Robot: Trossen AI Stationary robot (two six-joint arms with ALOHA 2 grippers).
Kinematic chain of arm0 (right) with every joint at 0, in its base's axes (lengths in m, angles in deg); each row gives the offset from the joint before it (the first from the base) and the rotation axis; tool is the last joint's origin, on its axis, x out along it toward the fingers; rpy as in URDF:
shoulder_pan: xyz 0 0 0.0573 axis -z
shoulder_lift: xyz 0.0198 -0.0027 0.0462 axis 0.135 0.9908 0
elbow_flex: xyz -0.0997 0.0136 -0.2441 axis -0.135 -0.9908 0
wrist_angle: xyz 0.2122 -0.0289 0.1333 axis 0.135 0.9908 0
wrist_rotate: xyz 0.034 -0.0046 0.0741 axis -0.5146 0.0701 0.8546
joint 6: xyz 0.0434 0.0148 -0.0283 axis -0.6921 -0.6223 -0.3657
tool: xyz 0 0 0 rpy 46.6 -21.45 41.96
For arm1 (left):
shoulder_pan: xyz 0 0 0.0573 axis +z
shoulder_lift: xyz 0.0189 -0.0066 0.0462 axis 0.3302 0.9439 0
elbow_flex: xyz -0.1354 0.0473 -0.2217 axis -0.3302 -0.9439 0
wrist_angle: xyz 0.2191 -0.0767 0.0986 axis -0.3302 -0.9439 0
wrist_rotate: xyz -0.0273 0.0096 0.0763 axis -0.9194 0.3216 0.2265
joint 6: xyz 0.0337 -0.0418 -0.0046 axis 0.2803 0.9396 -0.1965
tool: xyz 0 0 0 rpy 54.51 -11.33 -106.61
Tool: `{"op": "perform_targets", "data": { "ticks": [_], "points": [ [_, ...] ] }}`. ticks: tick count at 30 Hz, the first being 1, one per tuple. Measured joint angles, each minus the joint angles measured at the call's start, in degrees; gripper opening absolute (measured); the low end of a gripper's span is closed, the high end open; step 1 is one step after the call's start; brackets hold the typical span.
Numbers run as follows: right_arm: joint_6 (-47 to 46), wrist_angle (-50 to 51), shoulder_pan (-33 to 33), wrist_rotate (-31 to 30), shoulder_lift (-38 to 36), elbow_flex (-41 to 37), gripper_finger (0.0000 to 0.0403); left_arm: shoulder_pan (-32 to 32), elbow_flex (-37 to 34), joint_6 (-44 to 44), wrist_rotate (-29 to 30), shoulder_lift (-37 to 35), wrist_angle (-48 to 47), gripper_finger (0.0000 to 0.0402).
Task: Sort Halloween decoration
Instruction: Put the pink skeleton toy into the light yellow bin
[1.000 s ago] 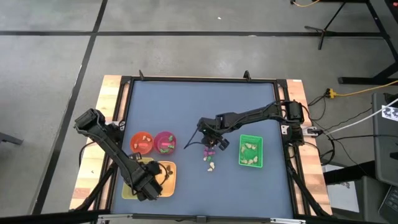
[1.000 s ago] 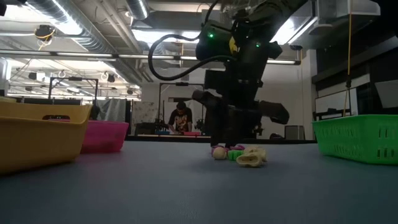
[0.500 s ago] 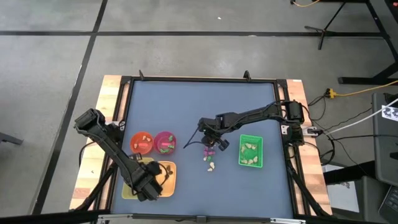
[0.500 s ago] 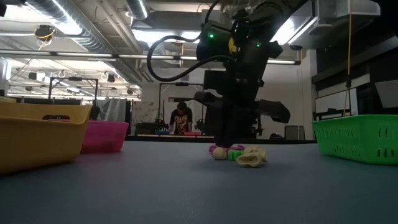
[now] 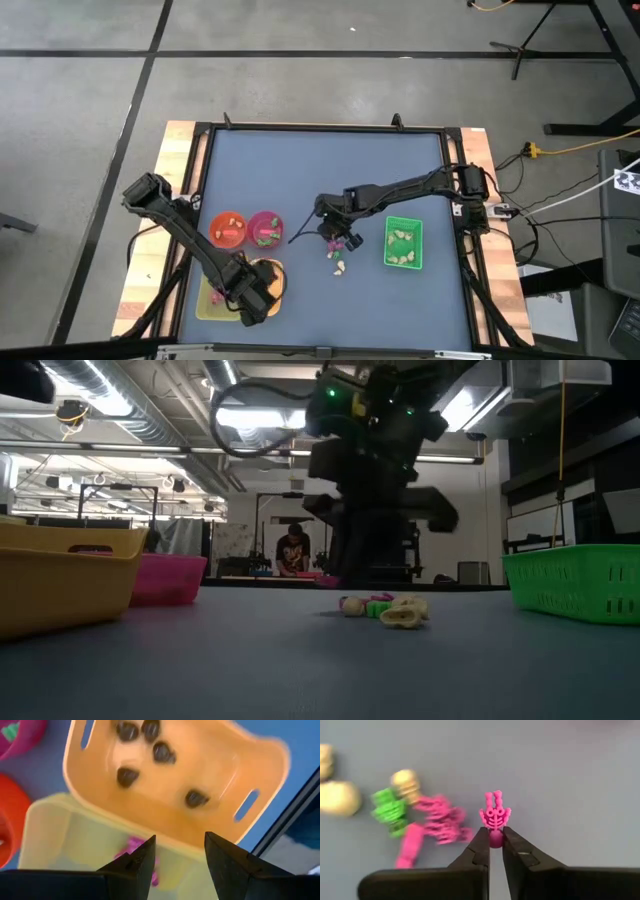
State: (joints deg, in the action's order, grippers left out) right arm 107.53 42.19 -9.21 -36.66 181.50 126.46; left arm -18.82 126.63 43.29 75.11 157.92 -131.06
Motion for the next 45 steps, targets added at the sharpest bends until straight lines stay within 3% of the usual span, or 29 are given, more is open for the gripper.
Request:
{"op": "perform_targets", "data": {
  "ticks": [5,17,22,28,34,45],
  "points": [
    [-8.71,-0.49,-0.44,0.45,0.00,2.89,0.0028,2.50,0.00,-0.02,3.07,0.00,4.88,0.0153],
    [-26.78,-7.34,-0.46,20.38,-0.07,4.75,0.0030,8.15,0.00,-0.63,19.21,0.00,10.35,0.0153],
    [-35.47,-10.00,-0.46,26.09,-0.07,4.75,0.0030,9.26,0.00,-9.80,25.65,0.00,12.07,0.0153],
    [-42.72,-10.06,-0.44,27.05,-0.07,4.75,0.0030,9.40,0.00,-28.31,32.66,0.00,18.01,0.0153],
    [-48.66,-10.08,-0.44,29.64,-0.07,4.75,0.0030,9.37,0.00,-40.99,34.30,0.00,21.10,0.0153],
    [-58.36,-16.21,-0.41,39.22,-0.09,4.75,0.0030,9.37,0.00,-46.66,34.16,0.00,21.10,0.0153]
  ]
}}
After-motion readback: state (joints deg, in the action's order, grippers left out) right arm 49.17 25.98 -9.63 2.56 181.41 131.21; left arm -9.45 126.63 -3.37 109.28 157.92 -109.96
